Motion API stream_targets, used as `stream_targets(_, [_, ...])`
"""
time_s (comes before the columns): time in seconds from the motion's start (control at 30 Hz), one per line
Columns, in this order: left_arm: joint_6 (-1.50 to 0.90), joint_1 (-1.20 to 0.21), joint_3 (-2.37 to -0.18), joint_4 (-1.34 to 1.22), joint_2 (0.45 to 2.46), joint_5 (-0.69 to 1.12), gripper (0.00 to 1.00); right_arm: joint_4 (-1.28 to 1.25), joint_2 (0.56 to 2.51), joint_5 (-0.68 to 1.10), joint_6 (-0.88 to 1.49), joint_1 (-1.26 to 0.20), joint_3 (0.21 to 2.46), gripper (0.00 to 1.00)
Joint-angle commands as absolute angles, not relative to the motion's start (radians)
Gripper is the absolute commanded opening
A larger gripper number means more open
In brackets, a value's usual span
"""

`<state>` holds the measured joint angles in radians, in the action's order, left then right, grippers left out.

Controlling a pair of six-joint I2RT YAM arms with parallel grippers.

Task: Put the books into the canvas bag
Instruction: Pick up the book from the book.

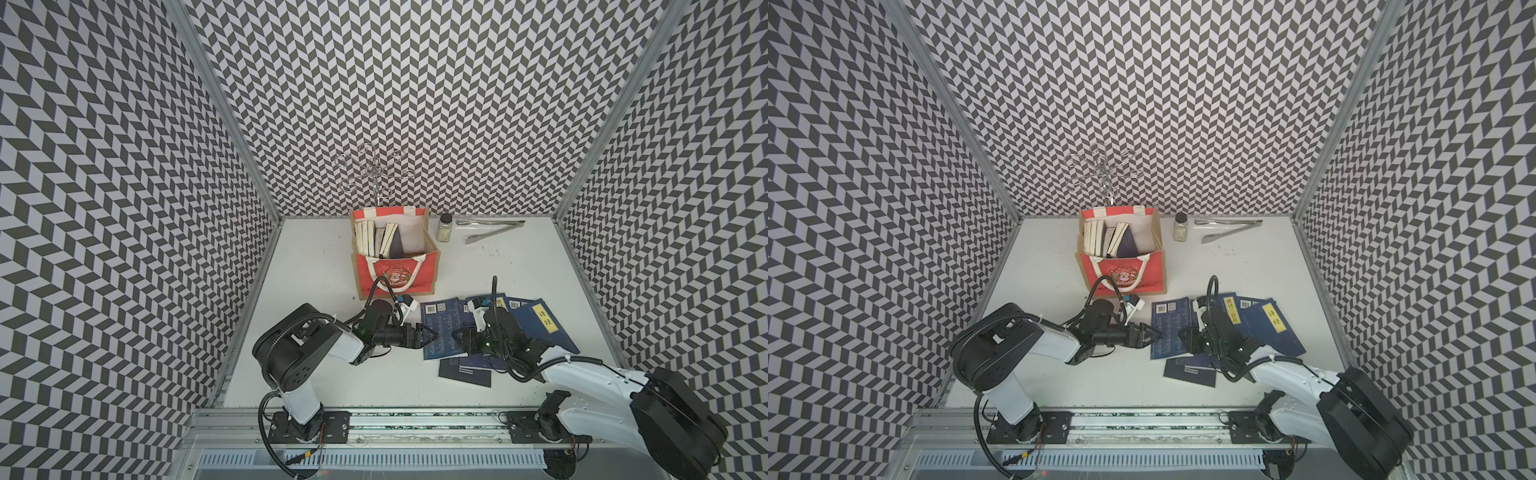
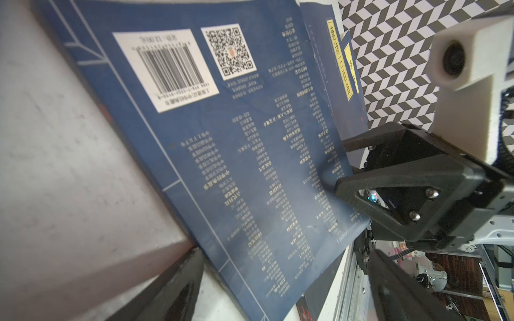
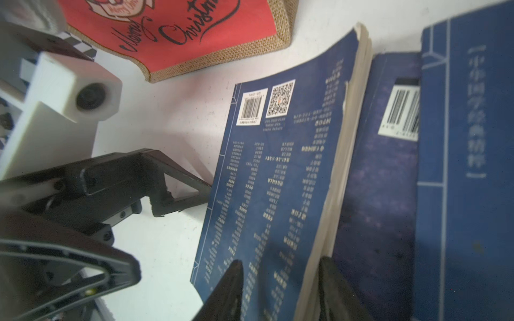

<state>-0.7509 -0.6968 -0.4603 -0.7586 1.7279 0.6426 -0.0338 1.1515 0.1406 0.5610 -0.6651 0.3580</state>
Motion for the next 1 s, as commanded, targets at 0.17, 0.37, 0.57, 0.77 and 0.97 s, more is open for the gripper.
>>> stream_targets(0.17, [-0.754,-0.718,-0.476,-0.72,1.737,0.692,0.91,0.011,1.154,0.209,0.569,-0.678,0.339,0.1])
stream_targets(0.37, [-0.707,-0.711,-0.455,-0.665,1.636,0.678,0.93,-0.072,1.064,0.337,0.527,-0.647,0.308,0.0])
stream_targets(0.57, [-0.68,-0.658,-0.414,-0.607,1.539,0.649,0.94,-0.174,0.835,0.427,0.51,-0.635,0.231,0.0])
stream_targets(0.77, [-0.66,-0.595,-0.384,-0.527,1.425,0.621,0.95,-0.163,0.683,0.451,0.476,-0.634,0.17,0.0])
stream_targets(0.97, [-0.668,-0.594,-0.336,-0.568,1.267,0.647,0.94,-0.214,0.65,0.547,0.443,-0.634,0.141,0.0])
